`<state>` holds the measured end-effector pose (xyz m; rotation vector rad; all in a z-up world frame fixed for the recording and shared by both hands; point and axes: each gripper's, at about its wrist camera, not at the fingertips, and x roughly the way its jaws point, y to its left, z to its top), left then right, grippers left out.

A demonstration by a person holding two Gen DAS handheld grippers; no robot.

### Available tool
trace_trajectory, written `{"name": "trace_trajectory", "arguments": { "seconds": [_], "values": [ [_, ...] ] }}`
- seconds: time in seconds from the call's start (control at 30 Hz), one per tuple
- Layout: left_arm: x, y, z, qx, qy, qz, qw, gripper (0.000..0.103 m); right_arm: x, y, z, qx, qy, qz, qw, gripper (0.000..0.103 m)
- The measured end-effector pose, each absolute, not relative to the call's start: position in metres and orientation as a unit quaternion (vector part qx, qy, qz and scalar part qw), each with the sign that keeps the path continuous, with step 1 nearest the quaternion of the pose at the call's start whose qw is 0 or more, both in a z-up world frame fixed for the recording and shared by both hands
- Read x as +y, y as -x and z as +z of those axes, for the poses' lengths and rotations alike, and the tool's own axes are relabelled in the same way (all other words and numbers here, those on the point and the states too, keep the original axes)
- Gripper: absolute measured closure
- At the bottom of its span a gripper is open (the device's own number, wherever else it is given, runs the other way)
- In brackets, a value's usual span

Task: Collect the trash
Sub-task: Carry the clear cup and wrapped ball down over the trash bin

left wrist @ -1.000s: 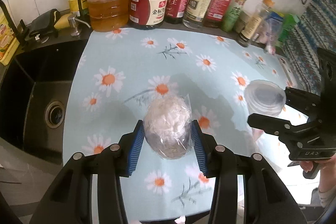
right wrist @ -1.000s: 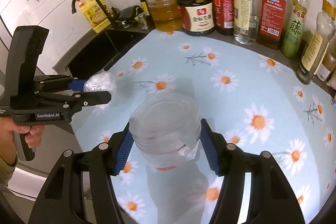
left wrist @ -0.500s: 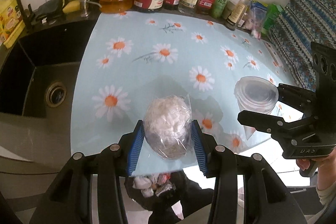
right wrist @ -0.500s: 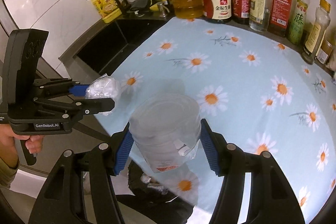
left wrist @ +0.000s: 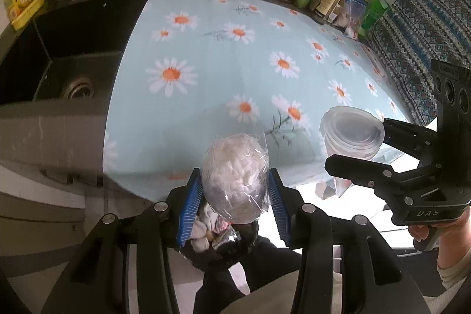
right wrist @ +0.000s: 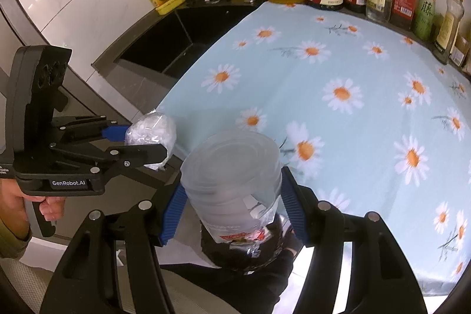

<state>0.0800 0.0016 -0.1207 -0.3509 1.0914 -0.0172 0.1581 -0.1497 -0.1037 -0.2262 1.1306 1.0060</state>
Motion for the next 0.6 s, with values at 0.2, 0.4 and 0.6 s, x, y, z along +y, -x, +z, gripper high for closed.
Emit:
{"name": "trace_trajectory", "arguments": {
  "seconds": [0.2,0.4,0.6],
  "values": [
    [0.000,-0.064,-0.132,0.525,0.174,-0.014,0.833,0.060,-0.149,-0.139,-0.114,0.525,0.104,0.455,0.711,0.042],
    [-0.002,-0.050,-0.148,0.539,0.180,-0.016,0.823,0.060,-0.145,-0.127,-0.131,0.544,0.107,0.454,0.697,0.042],
    [-0.002,-0.040,-0.181,0.568,0.196,-0.015,0.799,0.060,-0.142,-0.118,-0.156,0.566,0.119,0.449,0.682,0.042]
  ]
}}
